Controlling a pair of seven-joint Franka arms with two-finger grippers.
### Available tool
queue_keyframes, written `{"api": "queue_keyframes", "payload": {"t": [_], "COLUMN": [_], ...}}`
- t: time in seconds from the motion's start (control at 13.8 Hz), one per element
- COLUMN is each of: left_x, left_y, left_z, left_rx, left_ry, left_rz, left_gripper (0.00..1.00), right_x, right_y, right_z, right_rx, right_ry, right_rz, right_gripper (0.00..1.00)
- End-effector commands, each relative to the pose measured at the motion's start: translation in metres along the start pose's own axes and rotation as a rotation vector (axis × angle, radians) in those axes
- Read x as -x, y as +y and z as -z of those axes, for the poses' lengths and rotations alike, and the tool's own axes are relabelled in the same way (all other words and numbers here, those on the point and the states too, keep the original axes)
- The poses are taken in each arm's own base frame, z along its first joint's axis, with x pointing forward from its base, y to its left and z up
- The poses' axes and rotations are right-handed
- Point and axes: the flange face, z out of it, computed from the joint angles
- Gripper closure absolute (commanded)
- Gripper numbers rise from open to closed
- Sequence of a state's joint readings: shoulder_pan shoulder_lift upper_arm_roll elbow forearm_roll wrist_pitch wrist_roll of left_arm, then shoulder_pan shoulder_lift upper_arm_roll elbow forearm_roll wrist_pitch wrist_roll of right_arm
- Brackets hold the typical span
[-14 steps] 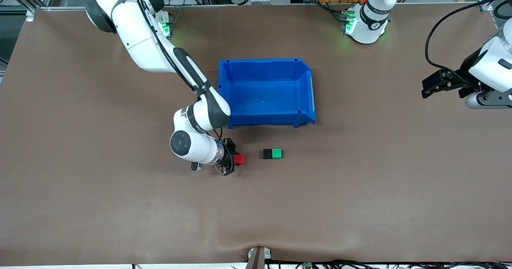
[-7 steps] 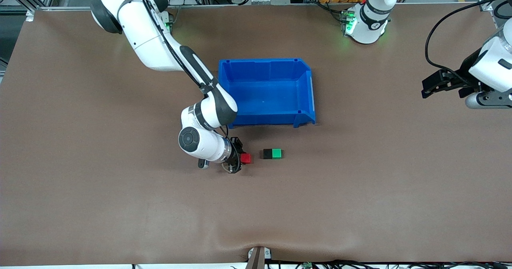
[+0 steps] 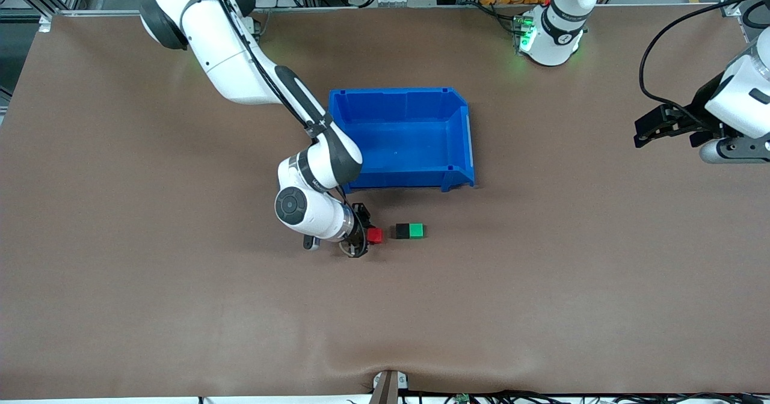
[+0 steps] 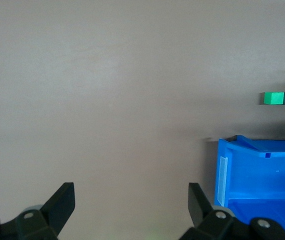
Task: Attach green and red cubes to black cube
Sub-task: 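Lower and press the red cube against the black cube's free side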
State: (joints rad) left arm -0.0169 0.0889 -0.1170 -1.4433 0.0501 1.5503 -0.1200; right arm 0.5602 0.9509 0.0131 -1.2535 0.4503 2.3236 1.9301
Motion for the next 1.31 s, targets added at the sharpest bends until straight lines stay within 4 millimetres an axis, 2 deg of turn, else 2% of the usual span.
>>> {"api": "queue_keyframes", "payload": {"t": [0.0,1.24], "left_x": [0.002,0.002], "left_y": [0.001,0.001], "left_z": [0.003,0.003], "left_rx": [-0.006,-0.006], "left_ry": [0.003,0.003], "left_rz": [0.008,0.008], "left_gripper": [0.0,0.0], "right_x": [0.011,0.024], "right_y": [0.004,0.013], "right_z": [-0.009,-0.023], "right_rx": [-0.003,-0.038], "right_ry": [-0.011,-0.023], "right_rz": [-0.012,-0.021], "right_gripper": [1.0,1.0]}}
